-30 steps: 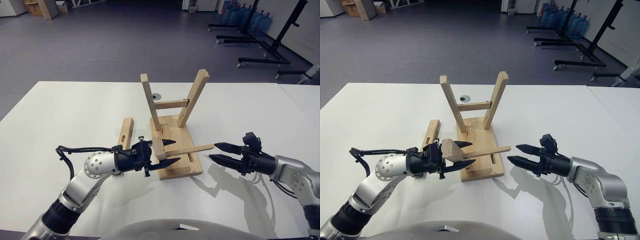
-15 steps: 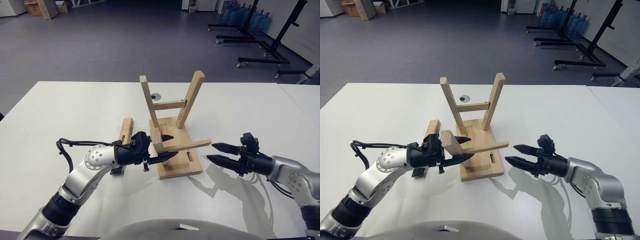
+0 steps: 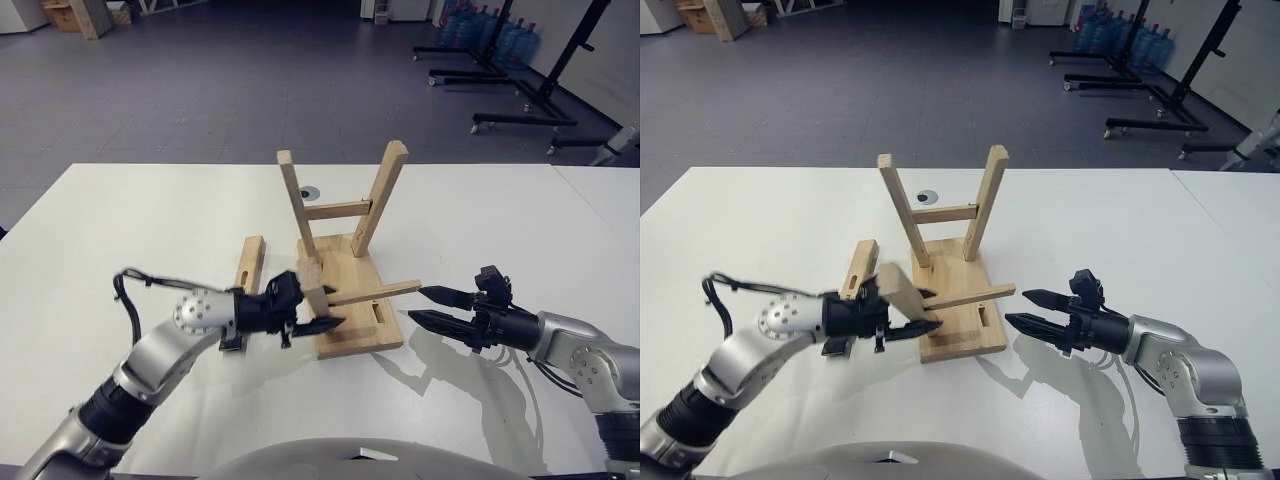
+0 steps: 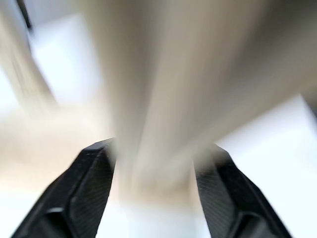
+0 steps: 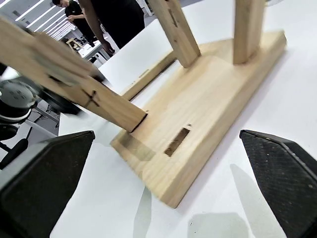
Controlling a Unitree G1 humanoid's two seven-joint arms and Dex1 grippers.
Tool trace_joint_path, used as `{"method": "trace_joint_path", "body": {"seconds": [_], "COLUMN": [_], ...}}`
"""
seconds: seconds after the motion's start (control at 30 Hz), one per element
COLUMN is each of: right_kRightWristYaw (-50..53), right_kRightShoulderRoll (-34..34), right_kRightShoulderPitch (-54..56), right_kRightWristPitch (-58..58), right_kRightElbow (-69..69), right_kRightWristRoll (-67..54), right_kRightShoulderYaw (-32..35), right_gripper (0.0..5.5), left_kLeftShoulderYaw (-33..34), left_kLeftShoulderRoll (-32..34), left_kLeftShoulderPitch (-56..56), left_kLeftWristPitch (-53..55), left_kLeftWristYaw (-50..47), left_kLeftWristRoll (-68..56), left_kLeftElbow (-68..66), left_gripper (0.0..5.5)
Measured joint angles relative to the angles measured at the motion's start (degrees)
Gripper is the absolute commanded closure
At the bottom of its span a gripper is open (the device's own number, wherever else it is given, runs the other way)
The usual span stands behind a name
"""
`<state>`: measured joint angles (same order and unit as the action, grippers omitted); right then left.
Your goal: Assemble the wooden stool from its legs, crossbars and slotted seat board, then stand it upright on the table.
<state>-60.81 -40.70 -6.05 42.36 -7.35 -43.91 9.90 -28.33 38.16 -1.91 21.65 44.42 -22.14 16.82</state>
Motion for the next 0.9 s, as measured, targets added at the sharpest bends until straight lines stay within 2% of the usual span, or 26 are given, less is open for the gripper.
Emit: {"method": "trace_joint_path", "body": {"seconds": [0.43,0.73,0.83,0.9], "right_kRightWristYaw": [0.55,0.69,0.84,1.21], "right_kRightShoulderRoll": [0.19,0.44,0.65,0.97], "right_kRightShoulderPitch": [0.13,-0.49,-1.38,-1.96], "right_kRightWristPitch": [0.04,0.02,0.0,-0.04], "right_kRightElbow": [-0.07,-0.32,-0.55,-1.19], "right_kRightWristRoll": [0.04,0.03,0.02,-0.01], "right_kRightShoulderYaw": [-0.37,-0.43,-0.38,-0.12], "right_gripper": [0.1,0.1,0.1,0.1], "left_kLeftShoulderYaw": [8.34,11.74,17.19,24.28], "left_kLeftShoulderRoll": [-3.92,6.19,9.11,9.39], "left_kLeftShoulderPitch": [-0.19,6.57,8.57,8.49], "left_kLeftWristPitch": [3.85,0.0,-0.07,2.22], "left_kLeftWristYaw": [1.16,7.96,7.45,4.56], "left_kLeftWristRoll": [-0.21,3.31,3.83,2.26], "left_kLeftElbow": [-0.01,6.29,7.15,6.78], "left_gripper": [0.6,0.57,0.57,0.57]}}
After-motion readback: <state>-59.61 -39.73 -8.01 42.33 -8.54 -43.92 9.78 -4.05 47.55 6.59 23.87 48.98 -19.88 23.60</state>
